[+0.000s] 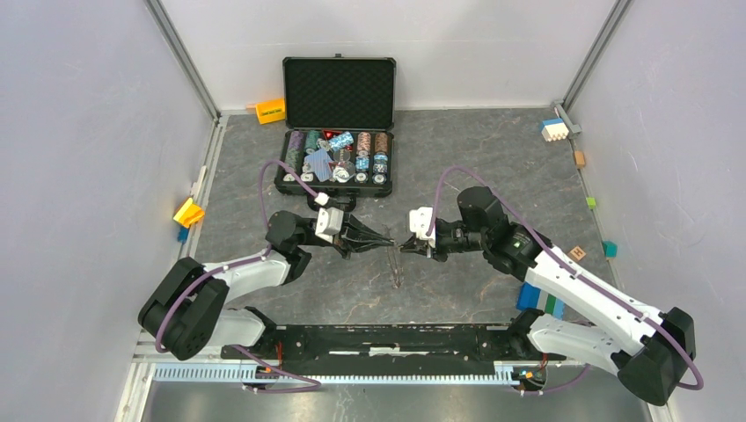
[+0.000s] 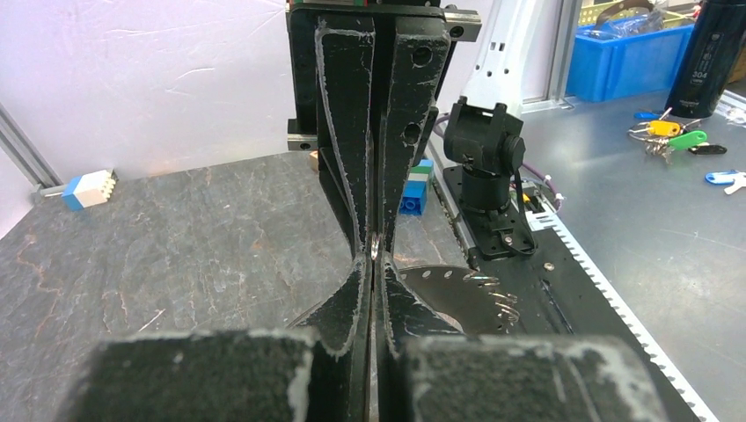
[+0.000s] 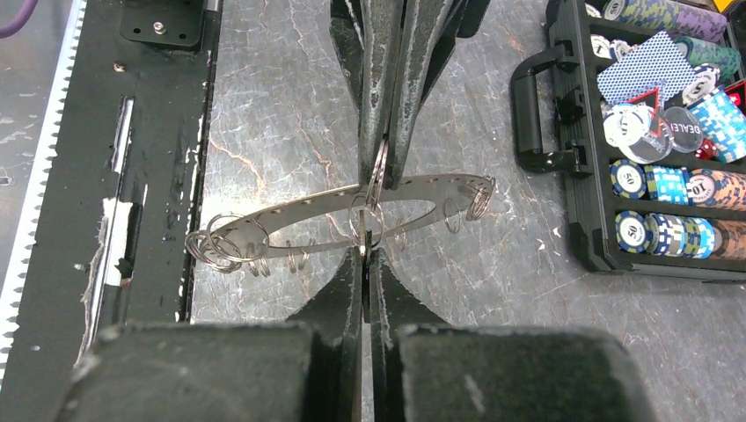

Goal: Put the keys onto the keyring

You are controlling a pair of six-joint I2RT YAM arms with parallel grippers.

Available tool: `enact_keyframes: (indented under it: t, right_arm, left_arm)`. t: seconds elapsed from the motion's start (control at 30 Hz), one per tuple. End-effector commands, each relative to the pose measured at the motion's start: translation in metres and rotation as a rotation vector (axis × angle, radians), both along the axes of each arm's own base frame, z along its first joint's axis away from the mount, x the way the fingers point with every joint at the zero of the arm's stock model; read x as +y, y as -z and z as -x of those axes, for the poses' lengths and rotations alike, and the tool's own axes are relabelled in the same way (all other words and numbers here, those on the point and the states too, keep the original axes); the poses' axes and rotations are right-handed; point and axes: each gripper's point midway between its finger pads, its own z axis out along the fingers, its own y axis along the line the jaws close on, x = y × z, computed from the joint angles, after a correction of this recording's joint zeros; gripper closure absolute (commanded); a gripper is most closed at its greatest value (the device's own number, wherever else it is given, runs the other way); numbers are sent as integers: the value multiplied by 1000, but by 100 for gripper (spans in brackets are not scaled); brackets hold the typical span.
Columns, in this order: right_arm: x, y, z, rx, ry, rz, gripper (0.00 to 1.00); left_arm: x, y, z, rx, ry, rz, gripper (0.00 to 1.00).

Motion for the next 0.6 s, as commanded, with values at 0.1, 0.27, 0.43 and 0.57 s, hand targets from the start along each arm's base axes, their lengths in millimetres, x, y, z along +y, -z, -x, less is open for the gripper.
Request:
enact_keyframes:
  t: [0.1, 0.27, 0.43, 0.57]
  right_arm:
    - [4, -30, -4, -54, -5, -47, 100]
    - [5, -33, -5, -48, -4, -47, 100]
    - [6, -34, -4, -45, -11, -44, 100]
    - [4, -32, -3, -46, -15, -35, 100]
  left_arm:
    - [0, -2, 2, -83, 10, 9, 98]
    - [0, 1, 3, -91, 21, -3, 98]
    - [0, 3, 4, -98, 23, -9, 98]
    - [0, 2, 2, -97, 13, -5, 98]
